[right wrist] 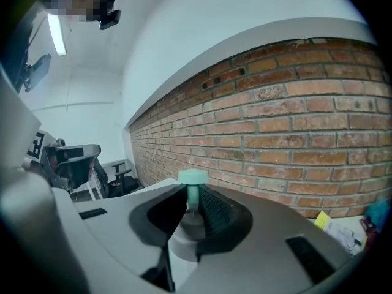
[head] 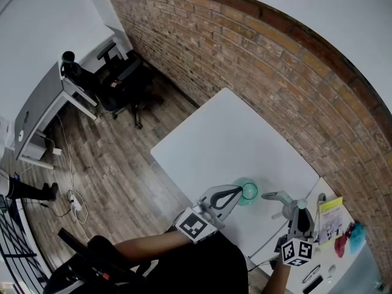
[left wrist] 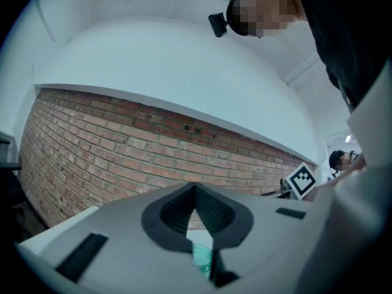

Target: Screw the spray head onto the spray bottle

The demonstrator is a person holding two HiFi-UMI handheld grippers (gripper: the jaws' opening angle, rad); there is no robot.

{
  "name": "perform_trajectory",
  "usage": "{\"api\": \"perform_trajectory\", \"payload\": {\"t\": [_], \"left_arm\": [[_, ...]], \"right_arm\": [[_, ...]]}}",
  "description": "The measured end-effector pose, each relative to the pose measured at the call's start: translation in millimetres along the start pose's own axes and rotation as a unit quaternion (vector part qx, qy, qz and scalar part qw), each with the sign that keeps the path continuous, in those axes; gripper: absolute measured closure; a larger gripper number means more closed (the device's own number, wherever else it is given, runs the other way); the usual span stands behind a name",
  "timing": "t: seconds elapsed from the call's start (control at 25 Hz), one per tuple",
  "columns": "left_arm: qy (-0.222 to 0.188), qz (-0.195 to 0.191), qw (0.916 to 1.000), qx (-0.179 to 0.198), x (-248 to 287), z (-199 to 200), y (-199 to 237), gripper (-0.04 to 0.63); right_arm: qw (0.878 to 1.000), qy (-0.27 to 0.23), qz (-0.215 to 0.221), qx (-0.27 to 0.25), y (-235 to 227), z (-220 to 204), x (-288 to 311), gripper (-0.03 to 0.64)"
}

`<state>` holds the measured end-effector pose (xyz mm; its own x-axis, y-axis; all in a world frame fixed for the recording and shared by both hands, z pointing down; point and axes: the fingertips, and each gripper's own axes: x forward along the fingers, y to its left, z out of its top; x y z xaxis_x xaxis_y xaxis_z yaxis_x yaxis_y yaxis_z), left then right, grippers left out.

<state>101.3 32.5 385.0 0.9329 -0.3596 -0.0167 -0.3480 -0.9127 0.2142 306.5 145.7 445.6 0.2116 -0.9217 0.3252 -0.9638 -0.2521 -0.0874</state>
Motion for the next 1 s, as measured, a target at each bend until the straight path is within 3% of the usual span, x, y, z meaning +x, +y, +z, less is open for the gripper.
{"api": "perform_trajectory", "payload": {"t": [1.0], "left_arm": [[0.0,-0.007,1.0,0.004,3,2,-3,0.594]], "right_arm": [[0.999,-0.052,-0.005,-0.006,2,46,-11,0.552]]}}
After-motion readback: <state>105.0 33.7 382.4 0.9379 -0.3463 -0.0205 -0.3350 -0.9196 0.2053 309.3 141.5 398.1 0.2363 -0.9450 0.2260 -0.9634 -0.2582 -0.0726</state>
